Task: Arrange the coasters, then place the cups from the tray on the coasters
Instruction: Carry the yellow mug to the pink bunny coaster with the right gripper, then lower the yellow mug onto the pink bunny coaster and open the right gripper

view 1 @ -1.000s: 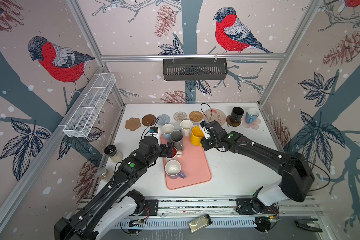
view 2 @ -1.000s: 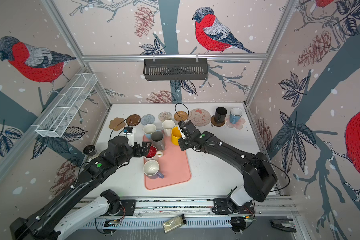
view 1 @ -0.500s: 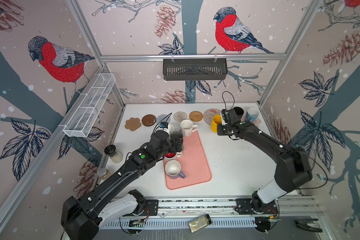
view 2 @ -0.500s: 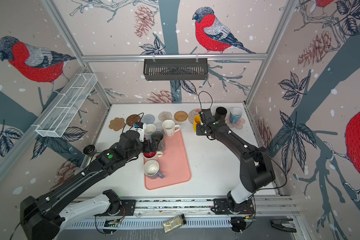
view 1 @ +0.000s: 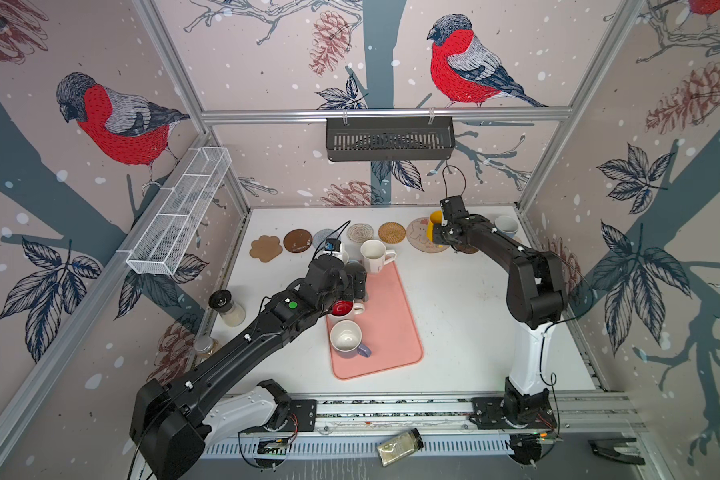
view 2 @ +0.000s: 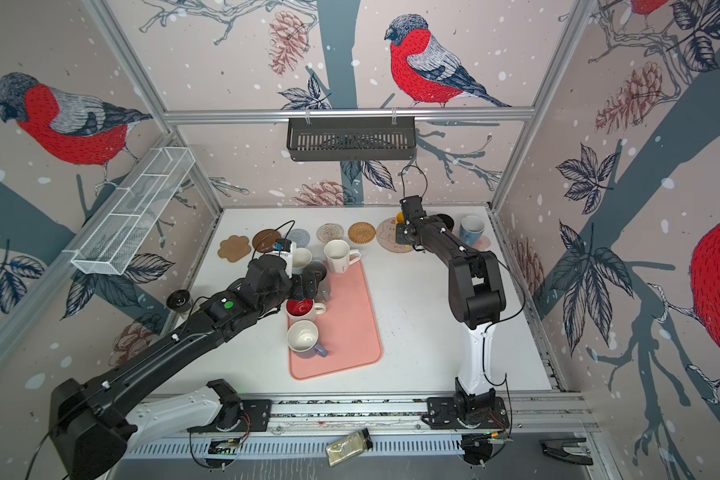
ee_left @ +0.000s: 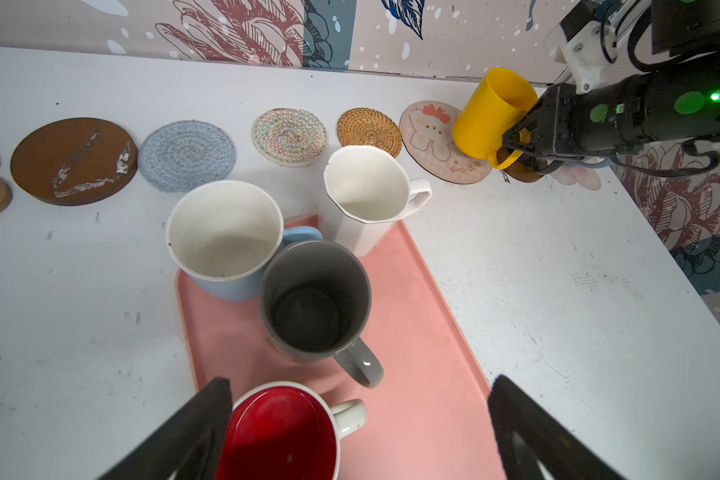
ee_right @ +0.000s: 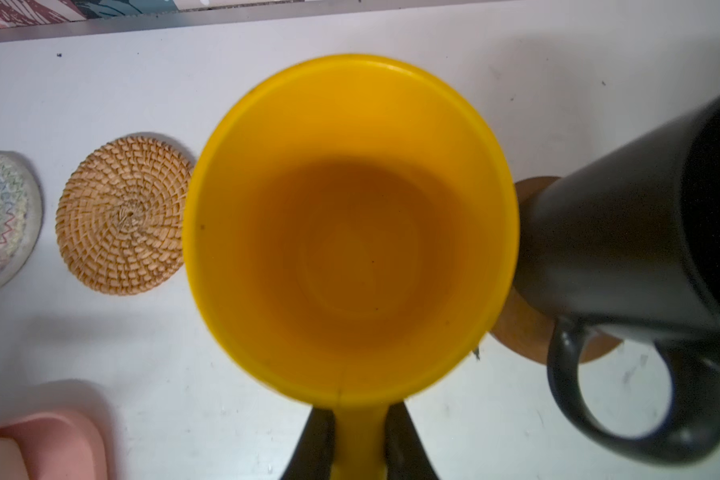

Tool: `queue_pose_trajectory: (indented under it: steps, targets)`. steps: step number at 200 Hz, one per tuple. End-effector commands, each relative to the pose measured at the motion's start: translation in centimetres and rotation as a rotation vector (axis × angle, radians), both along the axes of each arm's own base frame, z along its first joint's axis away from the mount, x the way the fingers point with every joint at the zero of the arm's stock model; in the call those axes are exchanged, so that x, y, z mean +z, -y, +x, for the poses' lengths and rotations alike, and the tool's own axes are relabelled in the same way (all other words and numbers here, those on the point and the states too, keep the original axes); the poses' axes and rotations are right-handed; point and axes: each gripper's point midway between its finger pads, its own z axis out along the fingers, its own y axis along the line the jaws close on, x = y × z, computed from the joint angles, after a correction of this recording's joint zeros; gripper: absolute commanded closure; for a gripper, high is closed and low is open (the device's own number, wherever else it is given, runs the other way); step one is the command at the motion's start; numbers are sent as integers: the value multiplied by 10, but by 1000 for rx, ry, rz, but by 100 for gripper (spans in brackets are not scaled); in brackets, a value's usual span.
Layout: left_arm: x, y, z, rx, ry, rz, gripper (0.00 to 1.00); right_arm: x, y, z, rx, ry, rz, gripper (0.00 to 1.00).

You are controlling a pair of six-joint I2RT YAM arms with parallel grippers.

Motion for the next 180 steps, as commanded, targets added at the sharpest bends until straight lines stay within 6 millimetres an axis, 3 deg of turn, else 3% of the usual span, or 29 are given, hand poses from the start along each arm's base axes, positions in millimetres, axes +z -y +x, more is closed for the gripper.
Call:
queue_pose_trajectory:
  steps: [1,40,114,158,180]
  targets:
    - [7,1,6,5,33,5,3,7,-10,22,27,52,12,98]
    - [1,0,7,11,24,27,3,1,-16,37,34,49,12,98]
    - [0,-2,6,13,23,31,3,-4,-13,33,34,36,-13,97]
    - [-3,-7,2,26,13,31,3,-8,-15,29,44,29,-10,66]
    - [-5,-11,-1,42,-3,38,4,-6,-17,28,50,34,-5,56]
